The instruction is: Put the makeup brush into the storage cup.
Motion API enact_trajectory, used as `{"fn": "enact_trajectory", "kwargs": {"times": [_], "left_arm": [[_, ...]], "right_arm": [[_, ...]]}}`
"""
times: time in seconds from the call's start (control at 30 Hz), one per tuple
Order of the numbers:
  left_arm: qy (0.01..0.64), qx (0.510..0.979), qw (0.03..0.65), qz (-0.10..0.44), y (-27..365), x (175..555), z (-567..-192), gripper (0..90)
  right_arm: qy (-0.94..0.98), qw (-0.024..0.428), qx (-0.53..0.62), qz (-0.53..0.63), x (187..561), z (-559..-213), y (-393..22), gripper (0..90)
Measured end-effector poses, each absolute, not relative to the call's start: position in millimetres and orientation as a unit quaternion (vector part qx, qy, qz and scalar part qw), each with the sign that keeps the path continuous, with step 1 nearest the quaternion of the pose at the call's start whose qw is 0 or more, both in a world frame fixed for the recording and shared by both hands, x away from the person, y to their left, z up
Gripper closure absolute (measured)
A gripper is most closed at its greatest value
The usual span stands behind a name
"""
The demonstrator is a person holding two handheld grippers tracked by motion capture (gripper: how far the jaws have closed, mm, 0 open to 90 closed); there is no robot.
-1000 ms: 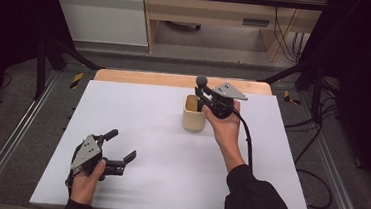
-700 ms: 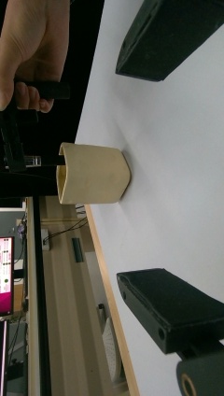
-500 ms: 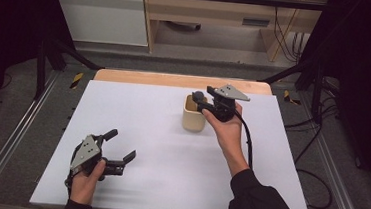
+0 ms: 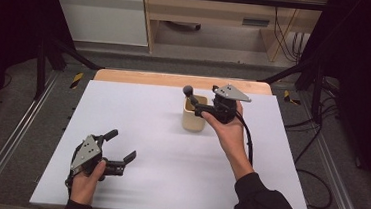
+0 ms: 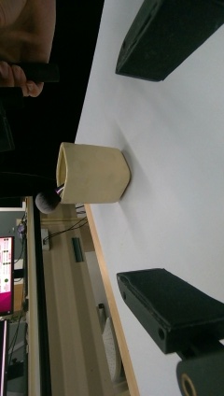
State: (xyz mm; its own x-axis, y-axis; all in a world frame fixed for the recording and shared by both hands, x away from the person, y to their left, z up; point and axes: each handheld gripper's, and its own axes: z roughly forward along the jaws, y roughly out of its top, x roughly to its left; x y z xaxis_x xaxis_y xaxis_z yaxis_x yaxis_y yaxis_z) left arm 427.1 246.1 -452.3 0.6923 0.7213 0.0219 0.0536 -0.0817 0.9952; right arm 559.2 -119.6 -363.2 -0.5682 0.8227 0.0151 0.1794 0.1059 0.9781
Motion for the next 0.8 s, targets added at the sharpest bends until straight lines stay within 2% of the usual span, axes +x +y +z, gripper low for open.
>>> {"fn": "enact_trajectory", "kwargs": {"times": [0.8], "left_arm": [[0.284,0.683,0.614,0.273,247,427,-452,2.2]], "right_arm": [[0.692,0.276,0.363,0.559,547,-360,-119,4.9]]}}
